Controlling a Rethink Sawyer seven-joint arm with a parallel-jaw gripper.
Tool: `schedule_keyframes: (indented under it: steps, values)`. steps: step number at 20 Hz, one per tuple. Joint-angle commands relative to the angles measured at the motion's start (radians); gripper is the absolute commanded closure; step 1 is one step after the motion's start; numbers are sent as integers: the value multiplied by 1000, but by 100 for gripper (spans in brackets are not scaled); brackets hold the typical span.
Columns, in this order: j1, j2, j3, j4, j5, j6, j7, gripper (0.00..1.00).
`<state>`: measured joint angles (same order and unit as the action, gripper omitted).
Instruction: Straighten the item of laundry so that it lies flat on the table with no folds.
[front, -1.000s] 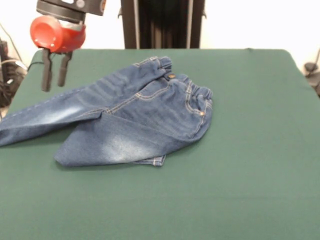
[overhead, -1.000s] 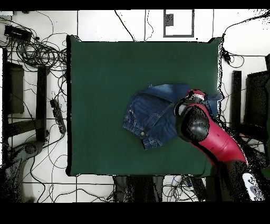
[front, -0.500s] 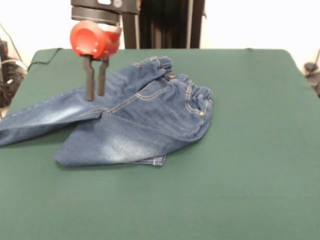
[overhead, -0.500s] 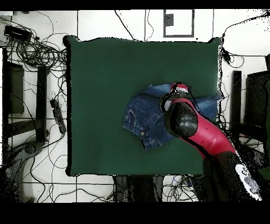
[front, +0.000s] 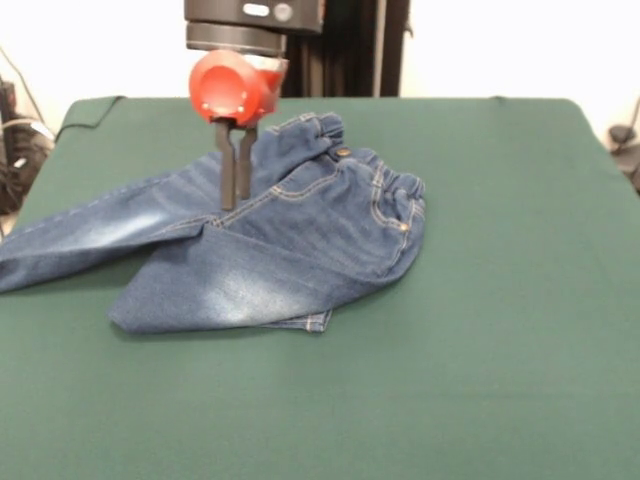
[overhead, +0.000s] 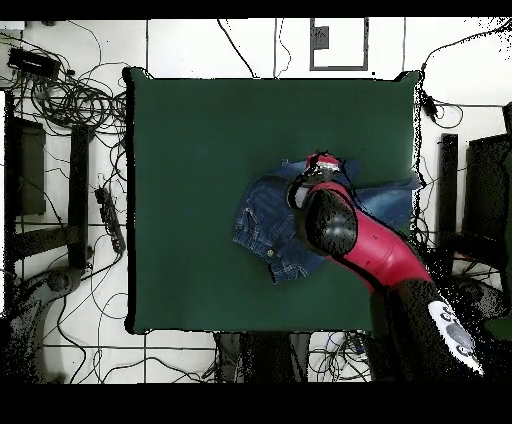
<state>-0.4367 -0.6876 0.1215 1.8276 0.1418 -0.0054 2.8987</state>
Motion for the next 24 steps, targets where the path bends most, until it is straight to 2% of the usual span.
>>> schedule_keyframes:
  steps: [1, 14, 19, 24]
  values:
    - [95, 83, 1, 10, 23, 67, 64, 0]
    - [101, 131, -19, -42, 33, 96, 49, 0]
    - [217, 155, -166, -98, 90, 128, 88, 0]
    - [284, 214, -252, -148, 145, 113, 108, 0]
